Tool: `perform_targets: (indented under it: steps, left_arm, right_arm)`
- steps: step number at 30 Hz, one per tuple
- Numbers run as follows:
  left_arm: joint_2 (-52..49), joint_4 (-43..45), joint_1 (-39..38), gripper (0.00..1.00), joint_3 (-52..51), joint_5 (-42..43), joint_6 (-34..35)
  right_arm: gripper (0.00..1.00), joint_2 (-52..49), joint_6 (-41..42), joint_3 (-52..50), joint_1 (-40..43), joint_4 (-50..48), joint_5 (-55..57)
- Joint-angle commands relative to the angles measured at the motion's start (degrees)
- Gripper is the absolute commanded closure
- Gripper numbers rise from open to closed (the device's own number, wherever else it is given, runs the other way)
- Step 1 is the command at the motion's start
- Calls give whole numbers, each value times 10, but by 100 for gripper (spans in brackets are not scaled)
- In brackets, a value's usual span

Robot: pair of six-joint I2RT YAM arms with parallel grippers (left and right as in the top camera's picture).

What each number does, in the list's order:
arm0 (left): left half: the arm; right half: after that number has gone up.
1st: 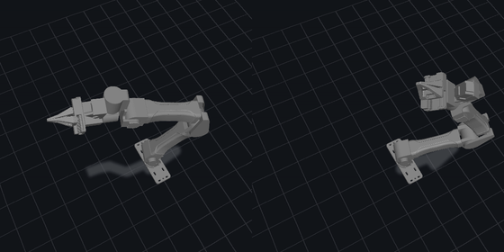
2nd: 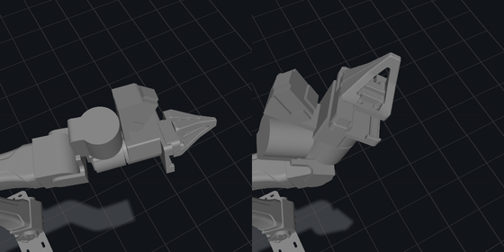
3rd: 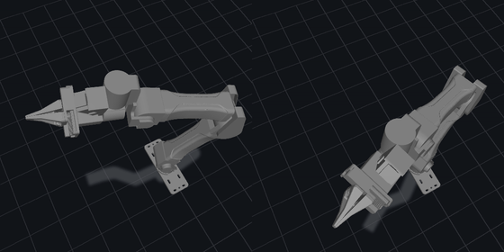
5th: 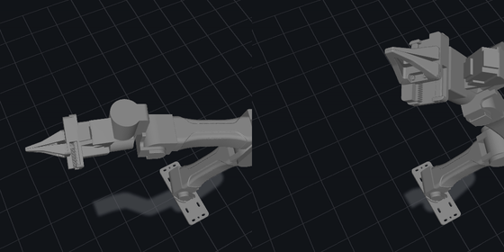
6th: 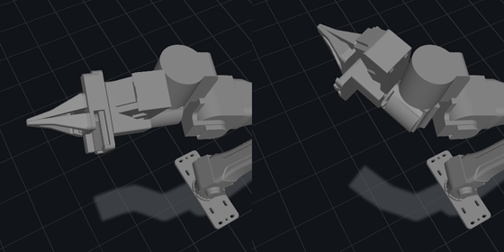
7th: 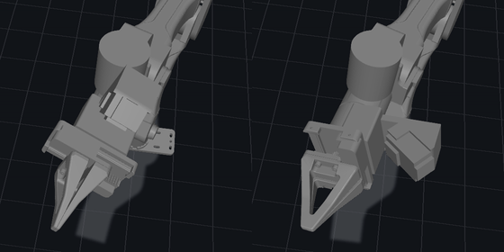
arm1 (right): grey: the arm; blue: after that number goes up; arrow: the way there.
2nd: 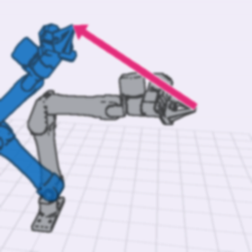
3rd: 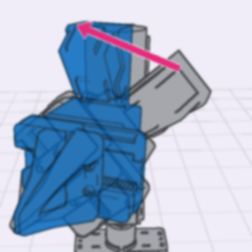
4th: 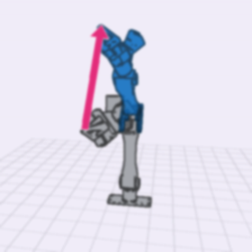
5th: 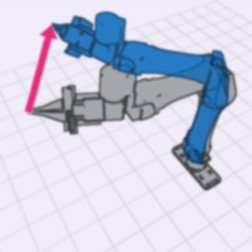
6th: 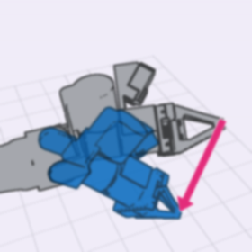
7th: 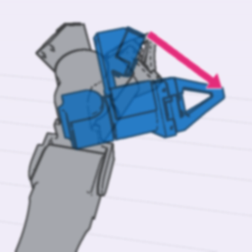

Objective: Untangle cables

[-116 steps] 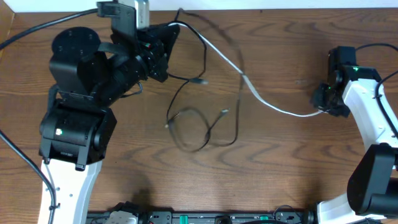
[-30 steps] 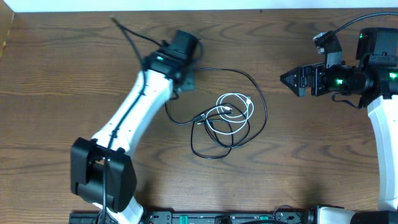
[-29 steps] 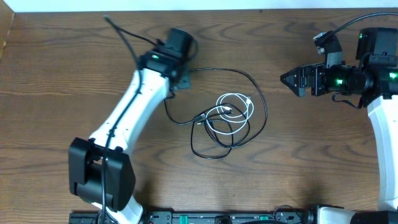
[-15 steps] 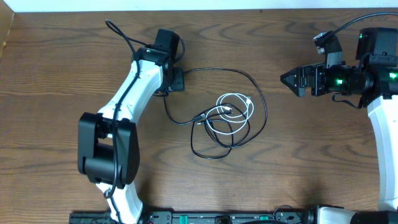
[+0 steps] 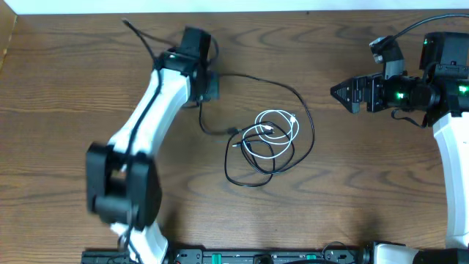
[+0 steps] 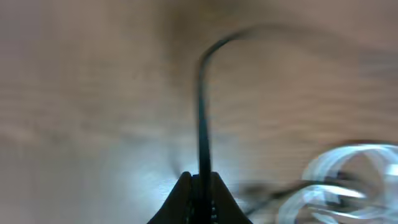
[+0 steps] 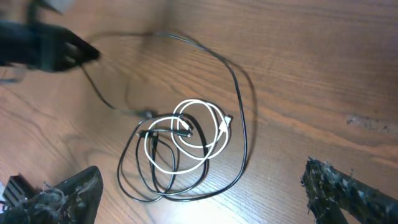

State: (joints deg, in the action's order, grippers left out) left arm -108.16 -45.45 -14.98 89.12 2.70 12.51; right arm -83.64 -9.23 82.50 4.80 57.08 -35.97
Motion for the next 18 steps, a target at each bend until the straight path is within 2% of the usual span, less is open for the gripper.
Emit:
perform_targets:
  steps: [1, 7, 13, 18]
  left_arm:
    - [141, 35, -36, 93, 42, 74, -29]
    - [282, 103, -85, 92, 42, 102, -29]
    - [377, 176, -93, 92, 42, 102, -28]
    - [417, 240, -93, 93, 42, 102, -20]
  right_arm:
    - [1, 0, 6, 5, 0, -7, 0]
    - [1, 0, 6, 5, 0, -8, 0]
    - [1, 0, -1, 5, 0, -8, -19]
    - [1, 0, -128, 5, -1, 6, -166]
